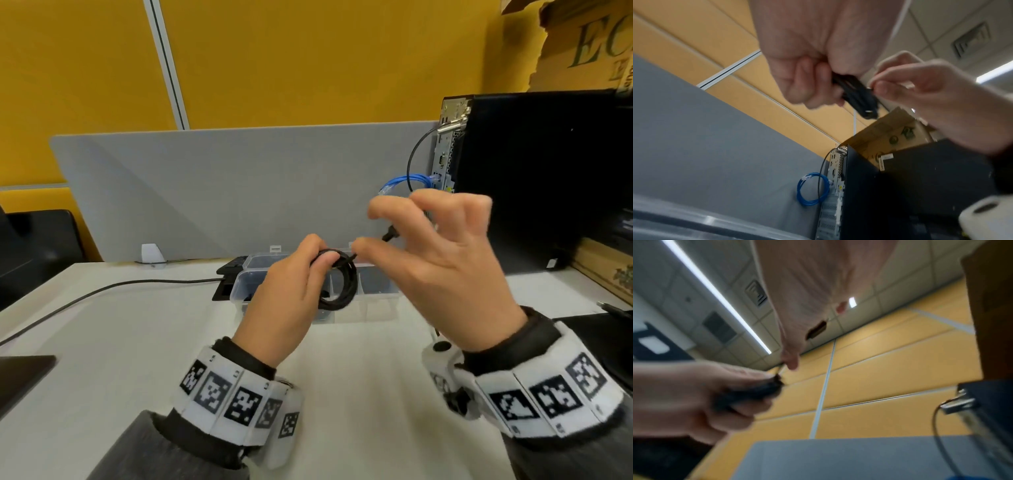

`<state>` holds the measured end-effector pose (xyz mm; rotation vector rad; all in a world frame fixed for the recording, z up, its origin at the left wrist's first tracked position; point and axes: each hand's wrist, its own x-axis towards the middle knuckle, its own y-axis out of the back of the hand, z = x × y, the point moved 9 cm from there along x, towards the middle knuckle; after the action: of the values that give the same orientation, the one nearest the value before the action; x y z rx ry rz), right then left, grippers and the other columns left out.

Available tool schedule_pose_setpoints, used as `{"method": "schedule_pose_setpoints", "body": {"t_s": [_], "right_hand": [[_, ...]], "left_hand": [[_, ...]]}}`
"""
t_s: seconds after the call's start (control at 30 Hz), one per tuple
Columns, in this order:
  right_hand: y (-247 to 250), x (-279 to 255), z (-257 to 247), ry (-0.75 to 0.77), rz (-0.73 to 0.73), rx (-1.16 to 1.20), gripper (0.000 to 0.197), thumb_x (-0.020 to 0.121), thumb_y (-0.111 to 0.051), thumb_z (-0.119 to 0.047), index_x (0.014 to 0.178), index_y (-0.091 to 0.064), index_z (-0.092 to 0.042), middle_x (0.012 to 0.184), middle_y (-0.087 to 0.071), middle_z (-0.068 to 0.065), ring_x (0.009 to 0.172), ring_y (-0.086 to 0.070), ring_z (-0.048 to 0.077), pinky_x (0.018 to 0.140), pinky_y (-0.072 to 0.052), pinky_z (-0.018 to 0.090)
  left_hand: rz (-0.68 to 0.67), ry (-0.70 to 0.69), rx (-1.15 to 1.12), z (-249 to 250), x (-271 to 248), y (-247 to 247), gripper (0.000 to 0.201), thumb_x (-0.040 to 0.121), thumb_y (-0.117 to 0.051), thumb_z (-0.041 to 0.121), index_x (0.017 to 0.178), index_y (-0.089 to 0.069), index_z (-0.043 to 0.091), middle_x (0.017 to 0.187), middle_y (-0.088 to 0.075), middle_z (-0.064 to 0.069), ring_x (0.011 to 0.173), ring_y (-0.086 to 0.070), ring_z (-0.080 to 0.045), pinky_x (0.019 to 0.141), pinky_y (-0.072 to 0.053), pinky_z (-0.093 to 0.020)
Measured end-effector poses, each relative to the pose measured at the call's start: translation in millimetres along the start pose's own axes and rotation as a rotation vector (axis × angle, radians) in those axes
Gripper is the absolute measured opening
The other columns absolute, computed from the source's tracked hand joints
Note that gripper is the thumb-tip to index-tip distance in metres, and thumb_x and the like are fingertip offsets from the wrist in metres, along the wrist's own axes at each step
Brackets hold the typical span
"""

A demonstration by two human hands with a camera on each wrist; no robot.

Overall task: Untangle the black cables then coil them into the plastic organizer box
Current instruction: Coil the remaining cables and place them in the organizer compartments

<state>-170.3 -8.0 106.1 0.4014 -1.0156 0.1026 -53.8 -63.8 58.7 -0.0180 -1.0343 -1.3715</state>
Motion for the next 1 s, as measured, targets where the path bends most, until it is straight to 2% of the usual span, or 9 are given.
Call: {"method": "schedule_pose_setpoints", "body": {"t_s": [0.07,0.13,0.27,0.43,0.53,0.63,0.77,0.87,1.0], "right_hand": [[-1.0,-7.3,13.2,-0.061,0.093,0.104,0.015,0.091,-0.059,-0.017,0.084,-0.070,-0.024,0.101,-0.046,-0.001,0.088,-0.041,0.021,0.071,-0.031,0.037],[-17.0,-14.9,23.3,-0.208,0.072,0.359,0.020,0.093,-0.055,-0.022,0.089,-0.072,-0.013,0.086,-0.049,0.006,0.074,-0.044,0.021,0.062,-0.041,0.034],[-51.5,-26.6,25.8,-0.493,0.006,0.774,0.023,0.092,-0.052,-0.022,0.094,-0.072,-0.010,0.082,-0.055,0.007,0.068,-0.053,0.013,0.065,-0.044,0.016],[-92.5,-46.2,15.6,-0.952,-0.193,1.344,0.018,0.092,-0.053,-0.013,0.095,-0.071,-0.011,0.090,-0.068,0.008,0.076,-0.066,0.012,0.070,-0.053,0.018],[-104.5,-54.7,-5.5,-1.143,-0.341,1.759,0.026,0.095,-0.047,-0.015,0.107,-0.066,-0.003,0.092,-0.068,0.016,0.078,-0.066,0.017,0.075,-0.054,0.025],[-104.2,-55.1,-10.8,-1.157,-0.431,1.801,0.029,0.093,-0.050,-0.020,0.108,-0.064,0.001,0.097,-0.067,0.024,0.082,-0.067,0.022,0.077,-0.056,0.027],[-103.8,-55.6,-5.7,-1.159,-0.410,1.623,0.029,0.081,-0.066,-0.022,0.103,-0.064,-0.004,0.091,-0.071,0.014,0.079,-0.068,0.018,0.076,-0.057,0.031],[-104.6,-55.6,-9.5,-1.211,-0.376,1.754,0.038,0.075,-0.064,-0.026,0.103,-0.063,-0.001,0.074,-0.069,0.006,0.068,-0.066,0.014,0.067,-0.053,0.024],[-108.6,-60.7,-16.8,-1.369,-0.297,1.964,0.041,0.073,-0.064,-0.024,0.103,-0.059,0.004,0.066,-0.063,0.010,0.057,-0.062,0.014,0.060,-0.053,0.021]], "left_hand": [[-0.083,-0.037,-0.156,5.7,-0.3,-4.2,0.025,0.097,-0.037,0.034,0.073,-0.045,0.030,0.059,-0.039,0.007,0.054,-0.035,-0.006,0.053,-0.030,-0.018],[-0.095,-0.044,-0.211,6.7,-0.5,-7.3,0.027,0.094,-0.035,0.036,0.068,-0.045,0.034,0.057,-0.039,0.008,0.054,-0.035,-0.005,0.054,-0.030,-0.017],[-0.026,-0.032,-0.282,1.4,-0.6,-8.4,0.028,0.094,-0.035,0.037,0.068,-0.043,0.032,0.059,-0.041,0.009,0.057,-0.037,-0.004,0.057,-0.031,-0.017],[0.059,-0.017,-0.224,-11.5,1.0,-11.8,0.020,0.093,-0.036,0.045,0.076,-0.047,0.040,0.068,-0.044,0.014,0.065,-0.043,-0.003,0.062,-0.032,-0.015],[0.112,0.002,-0.191,-15.4,-1.5,-11.4,0.020,0.095,-0.039,0.039,0.079,-0.047,0.030,0.067,-0.051,0.011,0.063,-0.047,-0.004,0.060,-0.036,-0.016],[0.190,0.057,-0.190,-17.4,-4.3,-7.2,0.019,0.096,-0.045,0.023,0.078,-0.041,0.023,0.060,-0.051,0.011,0.058,-0.051,-0.001,0.055,-0.038,-0.012],[0.226,0.099,-0.304,-20.3,-5.3,-6.4,0.019,0.093,-0.052,0.021,0.077,-0.041,0.021,0.057,-0.055,0.012,0.055,-0.051,-0.001,0.053,-0.041,-0.016],[0.204,0.129,-0.523,-24.0,-4.1,-11.0,0.020,0.088,-0.057,0.034,0.077,-0.045,0.022,0.061,-0.059,0.007,0.057,-0.056,-0.007,0.055,-0.045,-0.020],[0.137,0.217,-0.723,-29.9,-4.8,-23.3,0.026,0.086,-0.053,0.043,0.080,-0.044,0.020,0.060,-0.059,0.004,0.055,-0.053,-0.007,0.057,-0.045,-0.023]]}}
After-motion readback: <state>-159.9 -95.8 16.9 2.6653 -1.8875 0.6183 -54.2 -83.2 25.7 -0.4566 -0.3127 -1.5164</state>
